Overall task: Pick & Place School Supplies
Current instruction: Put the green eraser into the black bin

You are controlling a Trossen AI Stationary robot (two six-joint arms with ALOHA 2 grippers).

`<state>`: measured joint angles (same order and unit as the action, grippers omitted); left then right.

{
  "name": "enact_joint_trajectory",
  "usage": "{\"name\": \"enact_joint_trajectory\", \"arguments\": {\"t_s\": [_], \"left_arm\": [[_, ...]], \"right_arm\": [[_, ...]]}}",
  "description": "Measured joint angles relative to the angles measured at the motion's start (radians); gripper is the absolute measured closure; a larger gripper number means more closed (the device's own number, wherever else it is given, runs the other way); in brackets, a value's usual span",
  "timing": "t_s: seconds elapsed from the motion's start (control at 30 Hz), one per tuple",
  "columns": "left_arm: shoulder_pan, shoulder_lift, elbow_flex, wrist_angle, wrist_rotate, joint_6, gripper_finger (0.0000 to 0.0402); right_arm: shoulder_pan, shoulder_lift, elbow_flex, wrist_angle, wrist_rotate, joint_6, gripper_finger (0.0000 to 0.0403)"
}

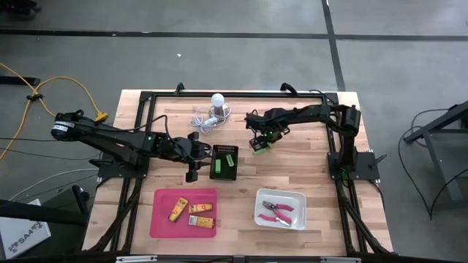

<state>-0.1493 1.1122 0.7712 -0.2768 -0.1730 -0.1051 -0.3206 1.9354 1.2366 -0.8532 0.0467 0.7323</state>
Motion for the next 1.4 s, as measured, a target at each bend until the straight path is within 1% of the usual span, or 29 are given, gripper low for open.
{"name": "enact_joint_trajectory", "arguments": {"t_s": [0.33, 0.57, 0.83, 1.07, 1.23, 1.33, 1.4], "left_arm": [[0.000, 0.000, 0.000, 0.000, 0.000, 0.000, 0.0277], [0.000, 0.000, 0.000, 0.000, 0.000, 0.001, 0.0277], [0.000, 0.000, 0.000, 0.000, 0.000, 0.001, 0.0277], [0.000, 0.000, 0.000, 0.000, 0.000, 0.001, 0.0277], [0.000, 0.000, 0.000, 0.000, 0.000, 0.001, 0.0277], [0.000, 0.000, -0.001, 0.000, 0.000, 0.001, 0.0277], [0.000, 0.000, -0.001, 0.000, 0.000, 0.000, 0.0277]], "right_arm": [[0.000, 0.000, 0.000, -0.003, 0.001, -0.004, 0.0326], [0.000, 0.000, 0.000, -0.002, -0.003, -0.026, 0.0365], [0.000, -0.019, 0.000, -0.003, -0.002, -0.049, 0.0367], [0.021, -0.107, 0.010, 0.029, -0.032, -0.072, 0.0370], [0.079, -0.162, 0.029, 0.213, -0.080, -0.099, 0.0370], [0.120, -0.164, 0.034, 0.358, -0.125, -0.114, 0.0370], [0.142, -0.164, 0.035, 0.426, -0.154, -0.130, 0.0370]]}}
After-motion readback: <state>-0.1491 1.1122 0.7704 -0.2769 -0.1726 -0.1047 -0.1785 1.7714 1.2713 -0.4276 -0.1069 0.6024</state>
